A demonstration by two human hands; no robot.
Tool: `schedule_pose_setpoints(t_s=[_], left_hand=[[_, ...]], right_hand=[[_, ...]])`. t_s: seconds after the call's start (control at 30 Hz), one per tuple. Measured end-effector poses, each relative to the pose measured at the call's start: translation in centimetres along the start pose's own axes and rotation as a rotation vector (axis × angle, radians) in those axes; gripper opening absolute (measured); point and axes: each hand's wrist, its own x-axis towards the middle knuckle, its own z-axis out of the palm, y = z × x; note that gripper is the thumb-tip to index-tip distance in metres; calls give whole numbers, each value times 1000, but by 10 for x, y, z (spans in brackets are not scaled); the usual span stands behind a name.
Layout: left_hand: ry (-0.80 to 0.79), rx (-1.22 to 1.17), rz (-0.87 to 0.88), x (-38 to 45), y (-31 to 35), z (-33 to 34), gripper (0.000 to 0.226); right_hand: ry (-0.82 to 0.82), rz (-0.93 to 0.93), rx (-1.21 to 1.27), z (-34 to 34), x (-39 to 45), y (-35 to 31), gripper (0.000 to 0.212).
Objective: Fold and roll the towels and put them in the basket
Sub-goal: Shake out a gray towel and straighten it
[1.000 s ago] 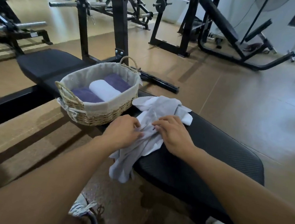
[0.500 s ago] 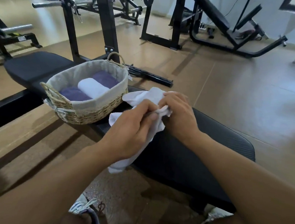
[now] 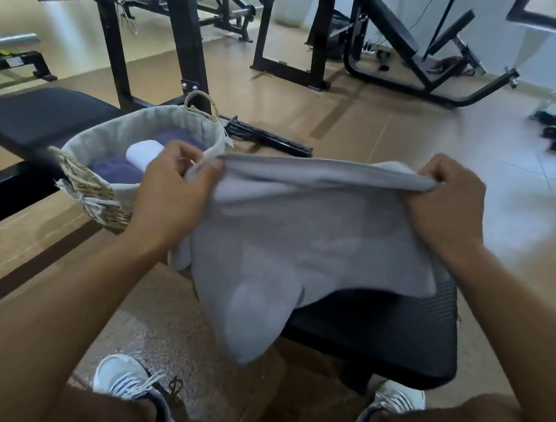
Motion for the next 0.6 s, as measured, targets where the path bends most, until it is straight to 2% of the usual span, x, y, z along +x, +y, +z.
schedule_pose_setpoints(t_s=[0.1,0.13,0.17,0.27,0.47,0.53,0.6], left_hand=[[-260,253,-42,8,-32,3,22],[-310,321,-36,9,-42,4,26],[-341,380,-46,11,-49,3,29],[-359,486,-135,17,-63,0,31],[-323,546,-146,22,-72,-2,32],[-309,563,-143,21,-73,-3,25],[-273,539,-146,22,-73,-1,16]], right_hand=[[-628,277,-204,7,-3,39,45],[-740,333,-255,11,-6,53,47],[-780,369,-296,13,-9,66,48],[-688,482,-203,11,-12,81,49],[-272,648,-70,3,-6,96,24],[-221,705,-87,-1,-6,100,15],[-292,738,-135,-4,-9,104,20]])
